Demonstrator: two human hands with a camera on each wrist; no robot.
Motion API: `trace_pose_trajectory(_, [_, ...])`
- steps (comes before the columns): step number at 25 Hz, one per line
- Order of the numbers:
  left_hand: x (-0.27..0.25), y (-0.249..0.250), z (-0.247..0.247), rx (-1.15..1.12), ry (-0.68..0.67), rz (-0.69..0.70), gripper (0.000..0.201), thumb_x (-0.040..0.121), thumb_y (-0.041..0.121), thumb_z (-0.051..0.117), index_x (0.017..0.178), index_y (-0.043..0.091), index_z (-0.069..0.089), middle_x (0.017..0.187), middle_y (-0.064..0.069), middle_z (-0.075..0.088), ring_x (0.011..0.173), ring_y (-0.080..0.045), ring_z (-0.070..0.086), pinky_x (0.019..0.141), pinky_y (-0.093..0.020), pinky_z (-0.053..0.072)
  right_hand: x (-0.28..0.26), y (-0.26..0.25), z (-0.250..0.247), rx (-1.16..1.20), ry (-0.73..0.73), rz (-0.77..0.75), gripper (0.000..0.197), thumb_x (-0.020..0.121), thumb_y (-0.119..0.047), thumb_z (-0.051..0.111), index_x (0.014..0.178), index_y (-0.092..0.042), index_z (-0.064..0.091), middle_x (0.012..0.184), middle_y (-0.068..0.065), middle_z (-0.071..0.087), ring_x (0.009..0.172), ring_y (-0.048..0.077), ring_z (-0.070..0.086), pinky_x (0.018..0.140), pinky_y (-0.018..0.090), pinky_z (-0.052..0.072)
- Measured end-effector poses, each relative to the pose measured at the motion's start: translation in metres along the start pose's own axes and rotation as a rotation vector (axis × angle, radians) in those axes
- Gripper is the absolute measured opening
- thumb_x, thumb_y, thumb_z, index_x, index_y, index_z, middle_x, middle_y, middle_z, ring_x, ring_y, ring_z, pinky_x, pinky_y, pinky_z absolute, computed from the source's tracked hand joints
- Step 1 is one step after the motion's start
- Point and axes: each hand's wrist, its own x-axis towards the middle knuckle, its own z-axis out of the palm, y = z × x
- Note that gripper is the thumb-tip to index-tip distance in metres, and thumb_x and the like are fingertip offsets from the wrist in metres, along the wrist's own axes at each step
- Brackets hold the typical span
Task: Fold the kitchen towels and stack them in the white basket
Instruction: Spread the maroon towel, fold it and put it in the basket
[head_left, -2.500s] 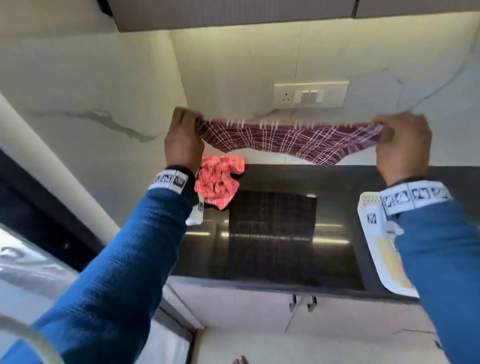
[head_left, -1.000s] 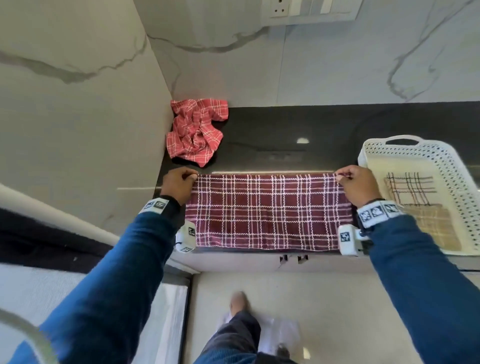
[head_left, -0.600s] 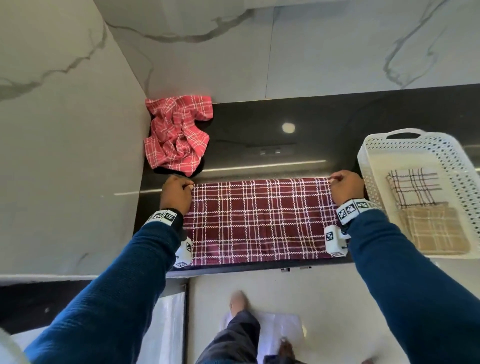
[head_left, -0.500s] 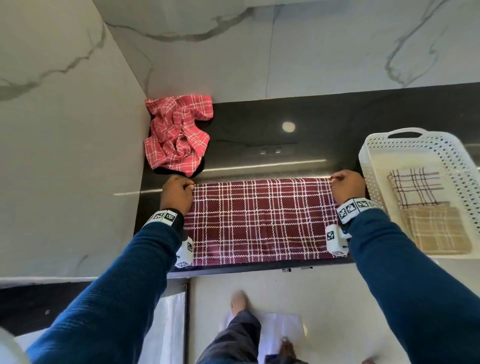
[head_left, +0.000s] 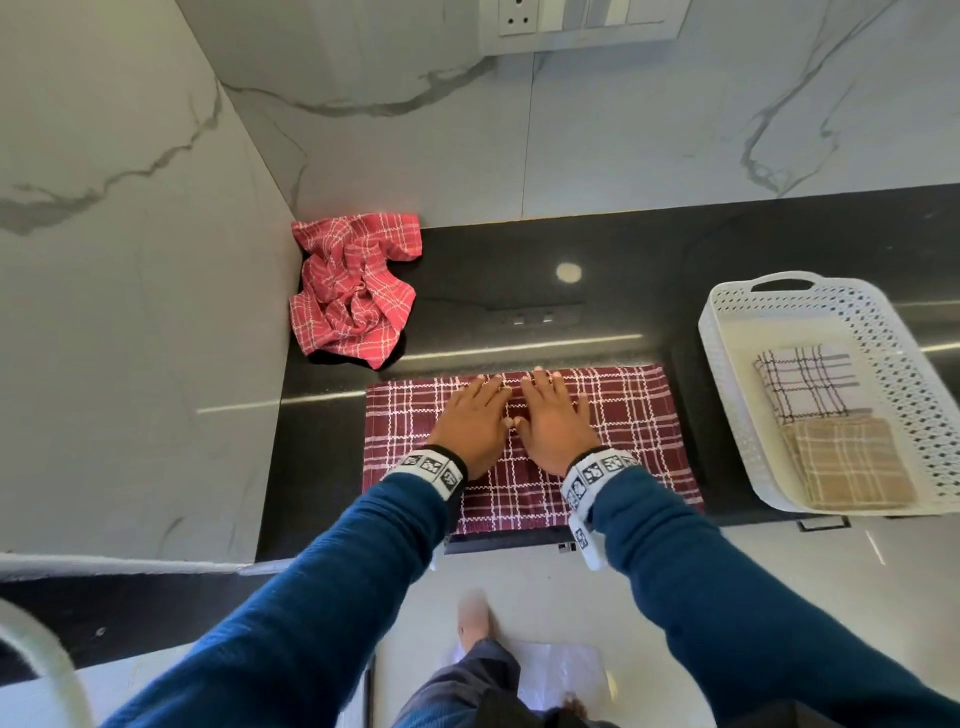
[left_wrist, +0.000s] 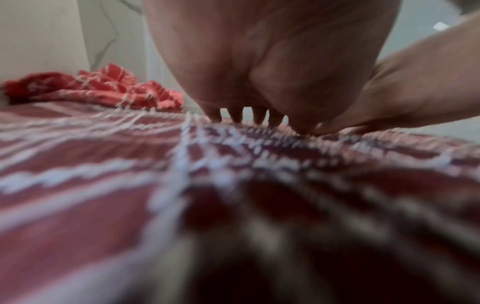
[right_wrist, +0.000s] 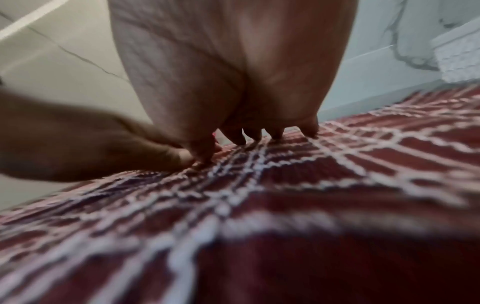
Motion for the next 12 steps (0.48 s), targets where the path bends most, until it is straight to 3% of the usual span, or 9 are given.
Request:
trace_pose_trajectory(2, [0.001, -0.013, 0.012, 0.065, -0.077, -0.035, 0.066, 0.106, 0.056, 0.015, 0.163, 0.025, 0.003, 0.170, 0.000, -0.009, 0.157, -0.026, -0.008, 0.127, -0.051, 0.001, 0.007, 0.013, 0.005, -0.103, -0.110, 0.047, 0.073, 0.106, -0.052, 0.031, 0.163, -0.023, -0.005, 0.169, 0.004, -0.018, 0.157, 0.031, -0.011, 0.123, 0.063, 0.000])
trace_pose_trajectory(6, [-0.027, -0.068, 0.022, 0.105, -0.055, -0.146, 0.077, 0.097, 0.070, -0.003, 0.160, 0.028, -0.016, 0.166, 0.000, -0.025, 0.154, -0.023, -0.020, 0.127, -0.052, -0.003, 0.001, 0.092, -0.017, -0.147, -0.135, 0.263, 0.089, 0.096, -0.077, 0.014, 0.159, -0.024, -0.021, 0.165, 0.004, -0.031, 0.154, 0.031, -0.021, 0.119, 0.064, -0.009])
trace_pose_trajectory(9, [-0.045, -0.099, 0.018, 0.124, -0.066, -0.178, 0.078, 0.098, 0.070, -0.002, 0.160, 0.026, -0.017, 0.166, -0.002, -0.025, 0.155, -0.023, -0.018, 0.127, -0.051, -0.003, -0.002, 0.122, -0.031, -0.131, -0.159, 0.275, 0.090, 0.096, -0.077, 0.017, 0.160, -0.026, -0.020, 0.166, -0.003, -0.030, 0.155, 0.030, -0.018, 0.122, 0.063, -0.007])
trace_pose_trajectory(12, [-0.050, -0.097, 0.016, 0.123, -0.069, -0.205, 0.074, 0.101, 0.063, 0.006, 0.162, 0.023, -0.012, 0.169, -0.004, -0.020, 0.156, -0.025, -0.016, 0.127, -0.048, -0.005, -0.004, 0.102, -0.033, -0.162, -0.107, 0.343, 0.083, 0.103, -0.061, 0.026, 0.162, -0.018, -0.013, 0.169, 0.003, -0.023, 0.156, 0.032, -0.016, 0.122, 0.065, -0.003])
